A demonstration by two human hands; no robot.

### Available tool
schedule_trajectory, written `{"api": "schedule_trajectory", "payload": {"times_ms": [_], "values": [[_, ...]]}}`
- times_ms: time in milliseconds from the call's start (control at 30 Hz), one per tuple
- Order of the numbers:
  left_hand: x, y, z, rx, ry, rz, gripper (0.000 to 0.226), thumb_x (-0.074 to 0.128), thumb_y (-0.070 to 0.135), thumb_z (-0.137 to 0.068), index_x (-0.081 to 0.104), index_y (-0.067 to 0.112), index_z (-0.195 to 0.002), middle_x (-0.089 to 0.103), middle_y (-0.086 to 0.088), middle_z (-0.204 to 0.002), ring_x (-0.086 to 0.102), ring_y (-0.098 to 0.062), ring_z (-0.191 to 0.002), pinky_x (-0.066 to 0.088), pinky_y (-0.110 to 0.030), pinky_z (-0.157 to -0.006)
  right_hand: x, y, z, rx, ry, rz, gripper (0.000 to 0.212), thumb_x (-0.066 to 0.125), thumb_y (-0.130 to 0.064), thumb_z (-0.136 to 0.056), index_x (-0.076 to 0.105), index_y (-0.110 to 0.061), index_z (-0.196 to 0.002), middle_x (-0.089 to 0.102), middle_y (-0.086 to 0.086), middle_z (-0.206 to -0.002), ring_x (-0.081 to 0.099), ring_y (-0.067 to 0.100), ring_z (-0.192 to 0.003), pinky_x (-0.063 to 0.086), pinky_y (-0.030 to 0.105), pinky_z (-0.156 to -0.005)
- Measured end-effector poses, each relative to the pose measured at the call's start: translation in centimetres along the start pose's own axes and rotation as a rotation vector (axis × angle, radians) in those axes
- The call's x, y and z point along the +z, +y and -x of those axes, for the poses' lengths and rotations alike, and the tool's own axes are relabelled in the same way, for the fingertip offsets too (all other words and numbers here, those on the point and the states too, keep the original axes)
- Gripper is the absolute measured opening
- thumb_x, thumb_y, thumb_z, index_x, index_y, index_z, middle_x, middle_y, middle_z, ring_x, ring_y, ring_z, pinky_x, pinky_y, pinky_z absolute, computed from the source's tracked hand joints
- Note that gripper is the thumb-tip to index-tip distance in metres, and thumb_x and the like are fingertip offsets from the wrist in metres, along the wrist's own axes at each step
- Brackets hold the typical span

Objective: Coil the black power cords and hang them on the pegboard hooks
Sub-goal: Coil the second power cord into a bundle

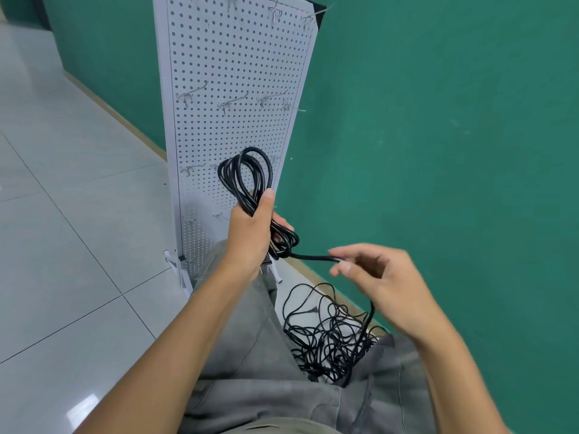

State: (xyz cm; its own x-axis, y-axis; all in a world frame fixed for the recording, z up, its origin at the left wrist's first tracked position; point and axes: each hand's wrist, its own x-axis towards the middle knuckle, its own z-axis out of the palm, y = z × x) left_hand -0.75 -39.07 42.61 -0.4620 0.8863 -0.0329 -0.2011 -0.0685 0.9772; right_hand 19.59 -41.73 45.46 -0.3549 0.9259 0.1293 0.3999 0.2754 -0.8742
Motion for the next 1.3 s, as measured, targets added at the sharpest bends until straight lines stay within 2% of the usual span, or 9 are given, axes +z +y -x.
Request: {"api": "schedule_trajectory", "payload": {"times_ms": [167, 333, 433, 600, 767, 900, 1000, 1133, 1300], "values": [[1.1, 0.4, 1.4, 0.064, -0.149, -0.087, 0.047, 0.05, 0.034, -0.107, 0.059, 0.006, -0.071, 0.069, -0.008, -0.056, 0.062, -0.023, -0.056, 0.052, -0.027, -0.057, -0.6, -4.5, 0.4, -0.148, -0.078, 0.223, 0.024, 0.063, -0.013, -0.099, 0.069, -0.029, -0.115, 0.077, -0.015, -0.09, 0.07, 0.016, -0.093, 0.053, 0.036, -0.091], [2.2, 0.3, 2.8, 0.133, -0.384, -0.101, 0.048, 0.047, 0.048, -0.106, 0.057, 0.014, -0.073, 0.063, -0.002, -0.054, 0.065, -0.025, -0.059, 0.052, -0.036, -0.064, -0.8, -5.8, -1.1, -0.173, 0.048, 0.193, 0.022, 0.075, -0.011, -0.09, 0.062, -0.029, -0.095, 0.074, -0.007, -0.078, 0.065, 0.022, -0.075, 0.049, 0.039, -0.076], [2.6, 0.4, 4.0, 0.051, -0.494, -0.067, 0.057, 0.038, 0.065, -0.092, 0.059, 0.013, -0.08, 0.065, -0.009, -0.057, 0.064, -0.019, -0.051, 0.05, -0.027, -0.053, -1.0, -5.6, -1.8, -0.162, 0.147, 0.149, 0.033, 0.089, -0.012, -0.074, 0.061, -0.022, -0.087, 0.073, -0.002, -0.077, 0.061, 0.025, -0.07, 0.05, 0.038, -0.071], [2.9, 0.0, 4.8, -0.077, -0.638, 0.118, 0.057, 0.043, 0.077, -0.079, 0.057, 0.023, -0.07, 0.056, -0.002, -0.057, 0.061, -0.024, -0.054, 0.044, -0.036, -0.06, -1.1, -4.2, -2.2, -0.104, 0.307, 0.169, 0.052, 0.097, -0.024, -0.056, 0.053, -0.02, -0.083, 0.059, -0.009, -0.076, 0.042, 0.011, -0.055, 0.036, 0.021, -0.054], [2.5, 0.1, 4.6, -0.128, -0.773, 0.303, 0.032, 0.072, 0.045, -0.092, 0.064, 0.029, -0.065, 0.047, 0.002, -0.061, 0.058, -0.018, -0.053, 0.045, -0.024, -0.048, -1.3, -2.3, -2.4, -0.078, 0.248, -0.042, 0.042, 0.089, -0.015, -0.072, 0.049, -0.013, -0.087, 0.053, 0.0, -0.079, 0.044, 0.018, -0.063, 0.04, 0.027, -0.06], [2.0, 0.0, 4.0, -0.184, -0.795, 0.374, 0.031, 0.067, 0.031, -0.091, 0.05, 0.019, -0.067, 0.038, 0.002, -0.063, 0.054, -0.014, -0.053, 0.04, -0.022, -0.044, -1.3, -0.8, -2.1, -0.065, 0.14, -0.218, 0.015, 0.068, 0.001, -0.091, 0.059, -0.008, -0.099, 0.058, 0.0, -0.085, 0.051, 0.01, -0.066, 0.047, 0.019, -0.063], [1.5, 0.3, 3.2, -0.2, -0.77, 0.391, 0.033, 0.066, 0.027, -0.09, 0.043, 0.017, -0.068, 0.04, 0.005, -0.06, 0.053, -0.012, -0.053, 0.042, -0.021, -0.044, -1.5, 1.0, -1.5, -0.012, 0.142, -0.215, 0.004, 0.063, -0.006, -0.096, 0.064, -0.005, -0.1, 0.063, 0.0, -0.074, 0.054, 0.012, -0.066, 0.049, 0.02, -0.067], [1.1, 0.3, 2.3, -0.215, -0.713, 0.379, 0.03, 0.074, 0.022, -0.081, 0.048, 0.021, -0.066, 0.041, 0.005, -0.058, 0.052, -0.012, -0.052, 0.041, -0.022, -0.045, -1.3, 1.9, -0.6, 0.004, 0.182, -0.148, 0.015, 0.068, -0.016, -0.095, 0.07, -0.007, -0.083, 0.065, 0.002, -0.07, 0.059, 0.01, -0.071, 0.046, 0.015, -0.073], [1.3, -0.3, 2.1, -0.154, -0.607, 0.076, 0.032, 0.07, 0.004, -0.091, 0.053, 0.018, -0.068, 0.047, -0.001, -0.056, 0.058, -0.018, -0.054, 0.045, -0.024, -0.049, -1.1, -0.5, -0.1, -0.094, 0.227, -0.464, 0.024, 0.079, -0.048, -0.079, 0.074, -0.024, -0.082, 0.07, 0.002, -0.096, 0.066, 0.016, -0.097, 0.053, 0.038, -0.102]]}}
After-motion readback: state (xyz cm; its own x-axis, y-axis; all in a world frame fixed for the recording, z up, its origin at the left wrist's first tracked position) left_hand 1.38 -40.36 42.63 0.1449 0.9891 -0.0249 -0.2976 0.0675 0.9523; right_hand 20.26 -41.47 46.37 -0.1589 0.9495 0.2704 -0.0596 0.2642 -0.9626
